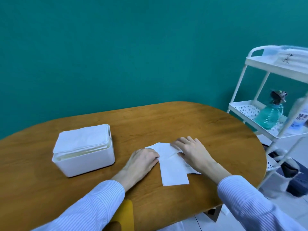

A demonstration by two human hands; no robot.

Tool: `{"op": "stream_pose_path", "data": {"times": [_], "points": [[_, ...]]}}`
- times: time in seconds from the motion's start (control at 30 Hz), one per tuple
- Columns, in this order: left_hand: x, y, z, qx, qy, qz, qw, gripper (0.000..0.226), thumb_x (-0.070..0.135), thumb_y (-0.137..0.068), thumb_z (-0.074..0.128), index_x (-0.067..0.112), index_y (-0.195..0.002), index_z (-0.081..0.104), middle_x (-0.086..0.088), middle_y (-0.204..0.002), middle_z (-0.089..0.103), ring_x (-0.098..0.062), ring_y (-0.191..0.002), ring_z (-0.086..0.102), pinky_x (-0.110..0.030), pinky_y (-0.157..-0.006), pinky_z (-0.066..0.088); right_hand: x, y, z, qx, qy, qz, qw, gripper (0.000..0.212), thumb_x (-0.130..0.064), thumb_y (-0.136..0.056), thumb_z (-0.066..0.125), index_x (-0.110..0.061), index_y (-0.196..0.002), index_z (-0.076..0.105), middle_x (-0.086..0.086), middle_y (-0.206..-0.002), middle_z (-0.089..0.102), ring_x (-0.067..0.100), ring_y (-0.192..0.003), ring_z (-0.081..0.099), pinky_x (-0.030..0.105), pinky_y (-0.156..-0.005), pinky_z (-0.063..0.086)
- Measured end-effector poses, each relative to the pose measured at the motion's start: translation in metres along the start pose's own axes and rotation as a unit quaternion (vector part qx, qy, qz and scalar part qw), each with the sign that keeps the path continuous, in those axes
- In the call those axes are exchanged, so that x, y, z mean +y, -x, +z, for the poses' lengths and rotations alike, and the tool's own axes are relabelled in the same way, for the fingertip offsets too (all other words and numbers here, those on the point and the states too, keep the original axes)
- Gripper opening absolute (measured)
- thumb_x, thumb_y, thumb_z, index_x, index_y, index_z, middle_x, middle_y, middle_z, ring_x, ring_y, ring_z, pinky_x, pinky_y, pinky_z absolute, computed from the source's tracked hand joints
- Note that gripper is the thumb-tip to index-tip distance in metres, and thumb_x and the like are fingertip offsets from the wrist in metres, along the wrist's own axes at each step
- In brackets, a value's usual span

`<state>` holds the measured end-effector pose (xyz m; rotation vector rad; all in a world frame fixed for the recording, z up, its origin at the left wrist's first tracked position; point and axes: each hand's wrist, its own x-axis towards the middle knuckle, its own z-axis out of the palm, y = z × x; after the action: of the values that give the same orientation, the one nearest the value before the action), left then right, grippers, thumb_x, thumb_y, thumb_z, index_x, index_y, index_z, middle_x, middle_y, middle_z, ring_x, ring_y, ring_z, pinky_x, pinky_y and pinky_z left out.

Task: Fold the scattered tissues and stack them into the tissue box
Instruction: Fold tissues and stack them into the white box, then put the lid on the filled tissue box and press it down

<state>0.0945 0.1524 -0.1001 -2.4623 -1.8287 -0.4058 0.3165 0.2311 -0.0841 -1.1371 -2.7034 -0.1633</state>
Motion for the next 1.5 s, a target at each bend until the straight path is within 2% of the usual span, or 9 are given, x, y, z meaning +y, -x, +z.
{"op": "stream_pose_path", "data": {"times": [0.1, 0.2, 0.33, 0.57, 0.8, 0.9, 1.03, 1.27, 1.5], "points": [[0.001, 0.005, 0.001, 0.017, -0.003, 0.008, 1.0, 0.024, 0.038, -0.101, 0.049, 0.022, -0.086, 0.059, 0.008, -0.09, 0.064, -0.015, -0.09, 0.063, -0.027, -0.067, 0.04, 0.001, -0.006, 0.006, 0.005, 0.009, -0.014, 1.0, 0.029, -0.02, -0.1, 0.047, -0.027, -0.125, 0.06, -0.006, -0.123, 0.062, 0.019, -0.106, 0.056, 0.031, -0.079, 0.033], [0.002, 0.011, 0.0, 0.032, 0.016, 0.008, 0.999, 0.029, 0.049, -0.097, 0.053, 0.024, -0.105, 0.067, 0.011, -0.104, 0.068, -0.012, -0.096, 0.063, -0.028, -0.074, 0.046, 0.003, -0.005, 0.006, 0.024, -0.014, -0.003, 1.0, 0.025, -0.022, -0.1, 0.045, -0.027, -0.115, 0.065, -0.006, -0.113, 0.067, 0.018, -0.101, 0.059, 0.03, -0.081, 0.038], [0.01, 0.013, -0.005, 0.049, 0.053, 0.02, 0.997, 0.02, 0.034, -0.1, 0.052, 0.025, -0.105, 0.069, 0.01, -0.096, 0.067, -0.014, -0.09, 0.065, -0.031, -0.069, 0.049, 0.004, 0.004, -0.008, 0.055, -0.061, -0.008, 0.997, 0.021, -0.021, -0.1, 0.051, -0.023, -0.111, 0.068, -0.005, -0.108, 0.069, 0.017, -0.099, 0.062, 0.028, -0.083, 0.045], [0.011, -0.018, -0.062, 0.153, 0.136, 0.033, 0.978, 0.019, 0.024, -0.102, 0.056, 0.022, -0.109, 0.074, 0.01, -0.095, 0.067, -0.005, -0.088, 0.062, -0.024, -0.073, 0.049, 0.013, 0.017, -0.055, 0.132, -0.16, 0.066, 0.976, 0.009, -0.019, -0.094, 0.064, -0.016, -0.097, 0.073, -0.008, -0.083, 0.06, 0.007, -0.072, 0.054, 0.016, -0.06, 0.039], [0.006, -0.053, -0.096, 0.061, 0.219, 0.057, 0.972, 0.015, 0.022, -0.097, 0.063, 0.028, -0.099, 0.077, 0.021, -0.089, 0.066, 0.004, -0.09, 0.06, -0.01, -0.075, 0.038, -0.011, 0.055, -0.077, 0.004, -0.482, 0.217, 0.849, 0.004, -0.016, -0.088, 0.073, -0.016, -0.088, 0.078, 0.002, -0.076, 0.075, 0.012, -0.068, 0.071, 0.025, -0.069, 0.059], [0.006, -0.056, -0.083, -0.007, 0.228, 0.051, 0.972, 0.014, 0.022, -0.095, 0.065, 0.03, -0.094, 0.077, 0.02, -0.091, 0.071, 0.0, -0.094, 0.063, -0.019, -0.08, 0.046, -0.021, 0.07, -0.064, -0.042, -0.54, 0.263, 0.799, 0.01, -0.011, -0.086, 0.074, -0.01, -0.096, 0.074, 0.009, -0.073, 0.073, 0.02, -0.068, 0.073, 0.032, -0.077, 0.06], [0.009, -0.064, -0.046, -0.076, 0.221, 0.021, 0.972, 0.01, 0.029, -0.093, 0.067, 0.032, -0.096, 0.076, 0.013, -0.093, 0.071, -0.005, -0.09, 0.062, -0.029, -0.08, 0.05, -0.028, 0.083, -0.045, -0.057, -0.505, 0.31, 0.803, 0.017, -0.012, -0.086, 0.073, -0.019, -0.1, 0.066, 0.003, -0.057, 0.067, 0.016, -0.06, 0.071, 0.031, -0.078, 0.058], [0.022, -0.078, -0.007, -0.15, 0.204, 0.013, 0.967, 0.012, 0.028, -0.095, 0.066, 0.025, -0.102, 0.075, 0.018, -0.074, 0.058, 0.006, -0.074, 0.053, -0.018, -0.064, 0.034, -0.026, 0.093, -0.02, -0.071, -0.423, 0.364, 0.827, 0.021, -0.017, -0.087, 0.068, -0.028, -0.1, 0.056, -0.001, -0.066, 0.069, 0.007, -0.063, 0.067, 0.021, -0.064, 0.052], [0.026, -0.053, 0.007, -0.107, 0.253, -0.01, 0.962, 0.011, 0.03, -0.093, 0.069, 0.024, -0.101, 0.075, 0.005, -0.069, 0.058, -0.007, -0.064, 0.053, -0.026, -0.061, 0.041, 0.002, 0.092, -0.022, -0.092, -0.323, 0.339, 0.879, 0.023, -0.023, -0.085, 0.069, -0.035, -0.098, 0.055, -0.008, -0.07, 0.064, 0.005, -0.071, 0.06, 0.02, -0.059, 0.038]]}}
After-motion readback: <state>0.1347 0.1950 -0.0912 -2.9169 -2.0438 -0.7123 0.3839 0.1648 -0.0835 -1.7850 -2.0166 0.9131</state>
